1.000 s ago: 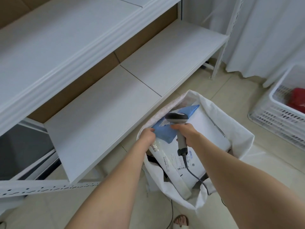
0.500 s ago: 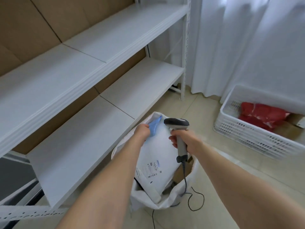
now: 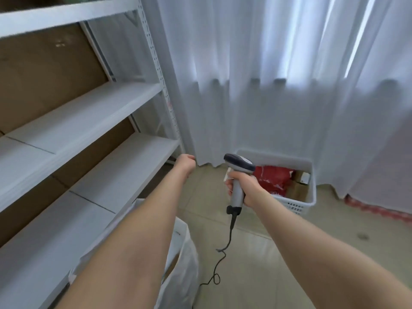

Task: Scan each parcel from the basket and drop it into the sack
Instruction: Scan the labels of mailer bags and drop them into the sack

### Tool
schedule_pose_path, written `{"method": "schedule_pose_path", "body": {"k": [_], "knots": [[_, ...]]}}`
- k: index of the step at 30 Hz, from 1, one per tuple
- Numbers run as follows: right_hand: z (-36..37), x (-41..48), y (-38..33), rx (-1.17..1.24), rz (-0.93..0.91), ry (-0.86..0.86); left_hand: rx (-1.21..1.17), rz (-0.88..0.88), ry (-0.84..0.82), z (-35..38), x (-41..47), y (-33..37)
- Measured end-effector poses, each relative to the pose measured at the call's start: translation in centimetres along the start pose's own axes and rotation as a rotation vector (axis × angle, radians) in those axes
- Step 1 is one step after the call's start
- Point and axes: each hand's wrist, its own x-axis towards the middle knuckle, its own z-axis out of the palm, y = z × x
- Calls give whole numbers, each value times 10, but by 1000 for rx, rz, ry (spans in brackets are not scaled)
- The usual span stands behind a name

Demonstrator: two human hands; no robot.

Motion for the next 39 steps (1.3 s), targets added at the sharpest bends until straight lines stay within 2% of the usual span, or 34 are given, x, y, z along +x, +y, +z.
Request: {"method": "schedule_pose_path", "body": {"k": [5, 11, 22, 30, 39], "knots": [[-73, 6, -37, 197, -4, 82, 15, 63, -99, 73, 1, 56], [-129, 49, -79, 257, -18, 142, 4, 75, -204, 146, 39, 103], [-204, 230, -157, 279, 88, 288, 123, 23, -299, 287, 219, 160], [-267, 353, -172, 303, 192, 392, 243, -54, -400, 390, 314, 167], [-316, 500, -148, 246, 346, 375, 241, -214, -453, 496, 414, 127]]}}
